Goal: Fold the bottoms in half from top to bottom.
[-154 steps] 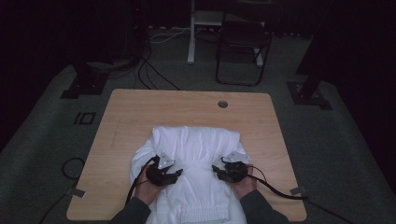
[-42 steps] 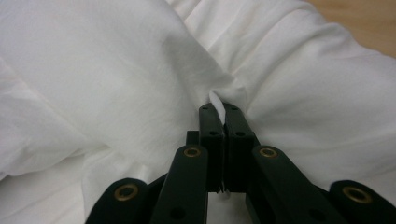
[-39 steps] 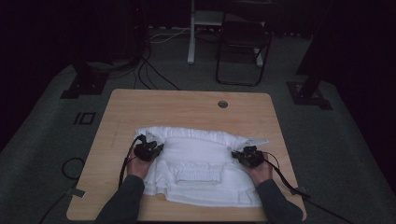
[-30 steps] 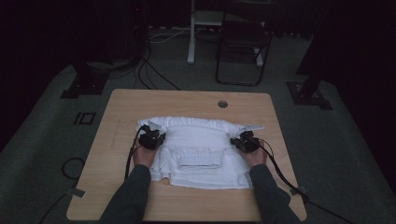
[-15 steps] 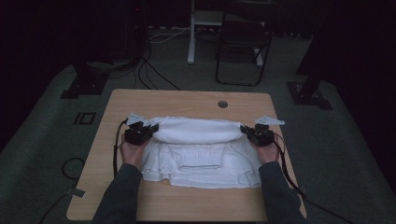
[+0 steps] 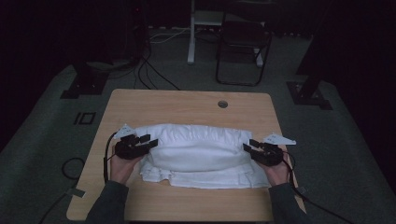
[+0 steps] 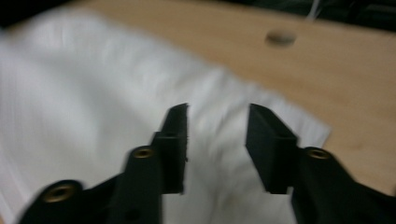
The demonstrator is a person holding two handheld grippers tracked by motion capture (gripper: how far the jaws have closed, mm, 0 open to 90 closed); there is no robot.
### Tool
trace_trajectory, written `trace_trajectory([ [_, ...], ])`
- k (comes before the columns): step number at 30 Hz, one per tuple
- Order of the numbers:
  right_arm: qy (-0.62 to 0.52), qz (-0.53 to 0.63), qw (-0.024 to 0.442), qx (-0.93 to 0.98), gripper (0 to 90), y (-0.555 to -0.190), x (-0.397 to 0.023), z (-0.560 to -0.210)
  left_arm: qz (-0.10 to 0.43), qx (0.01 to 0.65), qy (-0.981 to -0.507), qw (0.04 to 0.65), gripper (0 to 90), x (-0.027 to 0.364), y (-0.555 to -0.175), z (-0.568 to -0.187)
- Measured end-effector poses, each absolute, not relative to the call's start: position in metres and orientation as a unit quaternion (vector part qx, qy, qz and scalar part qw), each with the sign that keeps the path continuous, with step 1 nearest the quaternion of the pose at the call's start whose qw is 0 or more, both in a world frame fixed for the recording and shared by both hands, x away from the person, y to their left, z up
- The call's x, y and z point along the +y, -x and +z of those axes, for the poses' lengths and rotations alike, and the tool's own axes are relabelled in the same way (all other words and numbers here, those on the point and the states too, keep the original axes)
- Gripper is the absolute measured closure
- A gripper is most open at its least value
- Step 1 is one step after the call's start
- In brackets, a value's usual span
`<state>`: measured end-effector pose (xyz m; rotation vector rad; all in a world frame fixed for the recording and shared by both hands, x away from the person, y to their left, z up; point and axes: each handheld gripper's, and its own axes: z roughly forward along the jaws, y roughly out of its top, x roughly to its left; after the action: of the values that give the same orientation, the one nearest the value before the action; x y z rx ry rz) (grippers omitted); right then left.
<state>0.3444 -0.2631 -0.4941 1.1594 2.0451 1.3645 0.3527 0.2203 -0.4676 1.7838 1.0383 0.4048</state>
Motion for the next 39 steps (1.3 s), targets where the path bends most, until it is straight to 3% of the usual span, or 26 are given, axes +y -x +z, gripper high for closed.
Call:
trace_trajectory([
  [7,-0.377,0.492,0.206,0.757,55.5,-0.351,-0.22,-0.48,0.185,0.387,-0.792,0.435,57.8,0.162,-0.355,-0.466],
  [9,-0.362,0.481,0.181,0.778,55.9,-0.353,-0.194,-0.495,0.165,0.386,-0.813,0.403,62.5,0.142,-0.356,-0.488],
  [13,-0.346,0.428,0.179,0.816,56.3,-0.349,-0.175,-0.524,0.149,0.376,-0.836,0.372,64.7,0.132,-0.347,-0.519],
  [24,-0.358,0.39,0.168,0.832,57.1,-0.331,-0.197,-0.565,0.168,0.386,-0.831,0.364,64.6,0.167,-0.319,-0.549],
  [34,-0.369,0.407,0.164,0.82,56.5,-0.326,-0.194,-0.568,0.148,0.405,-0.822,0.371,67.1,0.176,-0.301,-0.554],
  [37,-0.367,0.409,0.161,0.82,56.4,-0.326,-0.194,-0.569,0.131,0.404,-0.8,0.423,58.7,0.19,-0.294,-0.545],
  [39,-0.367,0.409,0.16,0.82,56.4,-0.326,-0.194,-0.569,0.157,0.415,-0.769,0.459,50.6,0.203,-0.293,-0.534],
])
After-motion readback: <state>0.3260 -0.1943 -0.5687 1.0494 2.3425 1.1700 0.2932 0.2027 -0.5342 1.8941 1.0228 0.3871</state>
